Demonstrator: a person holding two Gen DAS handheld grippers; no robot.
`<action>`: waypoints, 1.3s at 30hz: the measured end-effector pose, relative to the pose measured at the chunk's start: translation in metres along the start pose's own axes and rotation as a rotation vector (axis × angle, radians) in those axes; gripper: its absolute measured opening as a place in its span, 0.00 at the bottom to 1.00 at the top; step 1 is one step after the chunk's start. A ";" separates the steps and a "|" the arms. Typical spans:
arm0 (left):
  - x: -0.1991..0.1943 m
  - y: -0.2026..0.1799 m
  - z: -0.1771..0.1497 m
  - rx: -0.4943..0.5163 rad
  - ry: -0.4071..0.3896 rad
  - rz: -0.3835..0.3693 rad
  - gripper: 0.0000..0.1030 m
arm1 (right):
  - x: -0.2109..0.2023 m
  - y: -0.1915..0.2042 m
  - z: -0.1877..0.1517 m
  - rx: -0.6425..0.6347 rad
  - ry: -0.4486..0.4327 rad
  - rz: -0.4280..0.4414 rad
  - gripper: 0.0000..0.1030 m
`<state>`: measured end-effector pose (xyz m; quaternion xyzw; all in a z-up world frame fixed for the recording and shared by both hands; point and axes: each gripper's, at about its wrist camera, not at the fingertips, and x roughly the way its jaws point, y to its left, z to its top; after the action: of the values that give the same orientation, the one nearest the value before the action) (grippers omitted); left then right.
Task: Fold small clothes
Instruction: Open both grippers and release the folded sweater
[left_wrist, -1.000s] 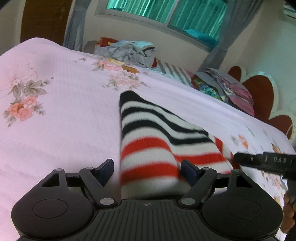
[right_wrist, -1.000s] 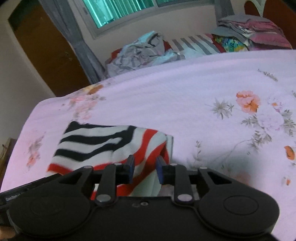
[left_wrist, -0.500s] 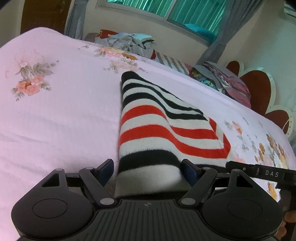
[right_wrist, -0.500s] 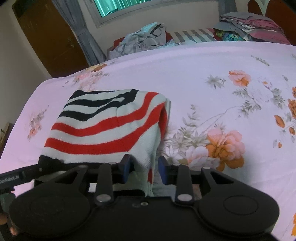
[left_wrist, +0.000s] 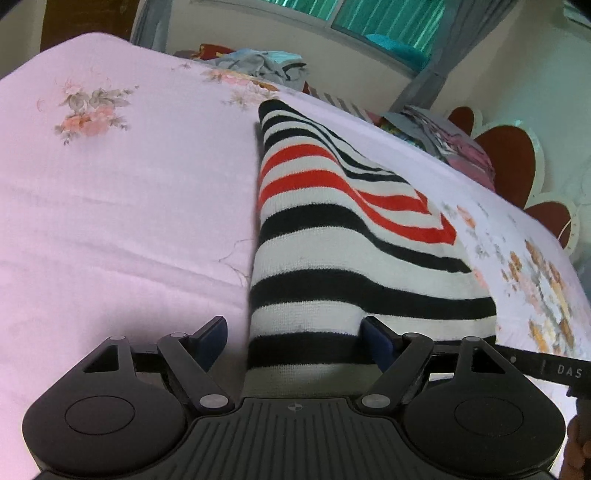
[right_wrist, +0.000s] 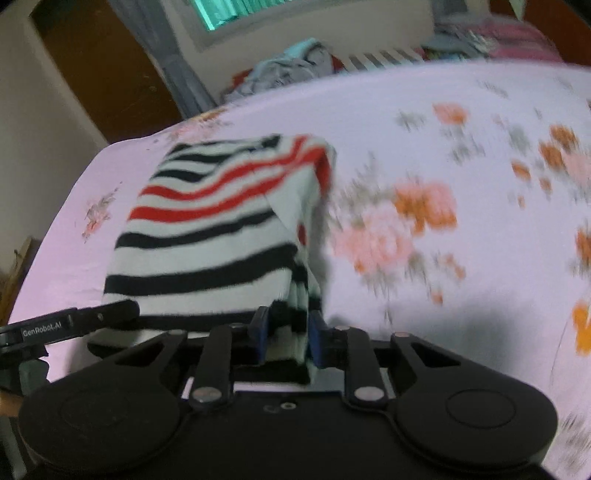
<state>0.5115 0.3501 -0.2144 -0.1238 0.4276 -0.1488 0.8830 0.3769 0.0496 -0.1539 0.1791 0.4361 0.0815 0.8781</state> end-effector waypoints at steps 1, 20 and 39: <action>0.000 -0.001 0.000 0.008 0.000 0.003 0.77 | 0.000 0.001 -0.003 0.002 0.003 0.000 0.18; -0.007 -0.021 0.007 0.059 0.015 0.075 0.96 | 0.016 0.014 -0.004 -0.068 0.039 -0.109 0.28; -0.035 -0.067 -0.012 0.137 0.003 0.348 1.00 | -0.022 0.018 -0.006 -0.111 -0.018 -0.130 0.66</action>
<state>0.4709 0.2999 -0.1735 0.0130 0.4330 -0.0226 0.9010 0.3588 0.0612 -0.1342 0.1020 0.4336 0.0468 0.8941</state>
